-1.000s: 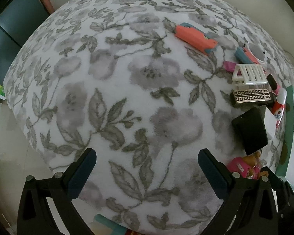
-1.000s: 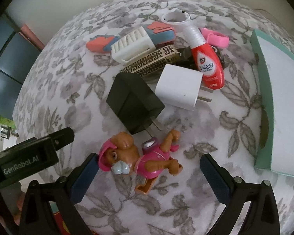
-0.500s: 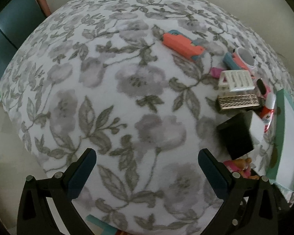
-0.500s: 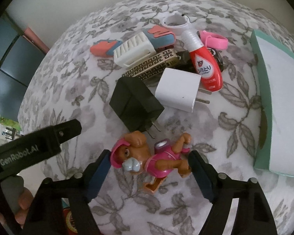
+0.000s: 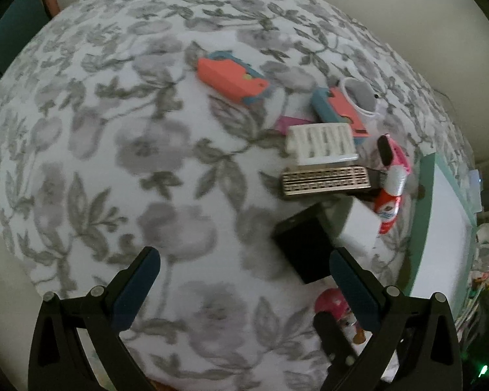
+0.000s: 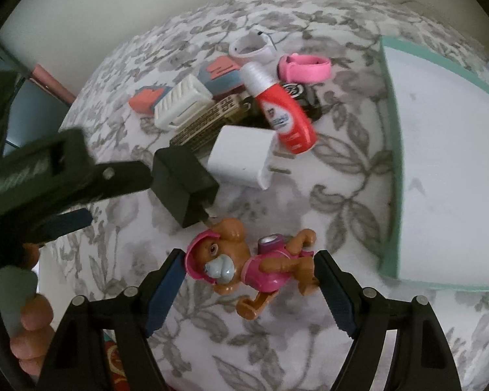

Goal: Organize rigid objects
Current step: 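Close right tool on the dog figure while left tool grasps the black charger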

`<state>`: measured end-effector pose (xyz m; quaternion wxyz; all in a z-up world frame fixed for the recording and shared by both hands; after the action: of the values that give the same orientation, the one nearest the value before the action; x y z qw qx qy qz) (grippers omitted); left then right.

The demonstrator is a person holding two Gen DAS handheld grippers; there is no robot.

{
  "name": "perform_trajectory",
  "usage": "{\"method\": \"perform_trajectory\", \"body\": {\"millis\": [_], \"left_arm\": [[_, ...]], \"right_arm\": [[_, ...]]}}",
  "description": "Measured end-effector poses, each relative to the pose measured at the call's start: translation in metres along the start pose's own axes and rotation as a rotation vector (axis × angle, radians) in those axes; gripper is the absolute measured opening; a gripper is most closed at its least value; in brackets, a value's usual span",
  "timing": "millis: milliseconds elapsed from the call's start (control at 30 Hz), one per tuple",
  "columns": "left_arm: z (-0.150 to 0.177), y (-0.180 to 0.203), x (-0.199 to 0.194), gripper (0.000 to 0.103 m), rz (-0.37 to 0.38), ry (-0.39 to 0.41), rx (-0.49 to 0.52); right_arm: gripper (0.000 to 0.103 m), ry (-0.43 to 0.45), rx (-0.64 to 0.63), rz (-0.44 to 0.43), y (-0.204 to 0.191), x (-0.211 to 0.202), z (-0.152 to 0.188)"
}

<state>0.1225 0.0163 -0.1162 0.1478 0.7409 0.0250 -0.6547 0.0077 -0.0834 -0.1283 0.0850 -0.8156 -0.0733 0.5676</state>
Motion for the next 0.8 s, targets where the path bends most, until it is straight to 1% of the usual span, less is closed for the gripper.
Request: {"method": "perform_trajectory", "body": {"millis": [100, 233, 300, 333, 367, 400, 467, 533, 600, 667, 700, 733, 800], "left_arm": [[0.000, 0.017, 0.012, 0.103, -0.012, -0.029, -0.018], [-0.001, 0.035, 0.027, 0.103, -0.041, -0.033, -0.020], [-0.005, 0.039, 0.037, 0.102, -0.052, -0.033, -0.033], [-0.007, 0.045, 0.042, 0.100, -0.057, -0.029, -0.036], [-0.007, 0.047, 0.044, 0.097, -0.060, -0.025, -0.038], [-0.009, 0.050, 0.047, 0.095, -0.066, -0.020, -0.039], [-0.007, 0.052, 0.051, 0.087, -0.062, -0.023, -0.038], [-0.007, 0.054, 0.055, 0.085, -0.056, -0.036, -0.046], [-0.007, 0.058, 0.060, 0.079, -0.048, -0.039, -0.053], [-0.004, 0.062, 0.065, 0.064, -0.045, -0.053, -0.049], [0.000, 0.060, 0.070, 0.061, -0.049, -0.063, -0.044], [0.001, 0.061, 0.073, 0.059, -0.061, -0.058, -0.037], [0.003, 0.063, 0.076, 0.051, -0.073, -0.038, -0.017]], "right_arm": [[0.082, 0.008, 0.006, 0.005, 0.008, -0.008, 0.003], [0.080, 0.027, 0.013, 0.013, 0.021, -0.024, 0.004], [0.074, 0.039, 0.020, 0.015, 0.029, -0.031, 0.004], [0.067, 0.043, 0.025, 0.013, 0.032, -0.032, 0.002], [0.063, 0.042, 0.030, 0.012, 0.034, -0.033, 0.002], [0.063, 0.036, 0.036, 0.011, 0.037, -0.034, 0.003], [0.061, 0.028, 0.041, 0.005, 0.042, -0.033, 0.007], [0.060, 0.016, 0.057, -0.014, 0.044, -0.031, 0.009], [0.059, 0.016, 0.054, -0.020, 0.044, -0.031, 0.010], [0.059, 0.011, 0.047, -0.029, 0.041, -0.028, 0.010], [0.059, 0.005, 0.045, -0.032, 0.040, -0.027, 0.010], [0.059, 0.001, 0.045, -0.032, 0.039, -0.025, 0.010], [0.059, 0.002, 0.047, -0.039, 0.038, -0.026, 0.011]]}}
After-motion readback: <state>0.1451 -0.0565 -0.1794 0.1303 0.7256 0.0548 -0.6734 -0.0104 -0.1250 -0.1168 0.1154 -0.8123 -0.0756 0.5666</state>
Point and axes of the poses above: each gripper's, at about its wrist camera, not at the fingertips, and x roughly the way its jaws point, y to its right, z to its underside, the point moved 5 cm from there along x, roughly the way its jaws point, and after that the axes turned 15 degrees about -x, right-handed, at the moved point
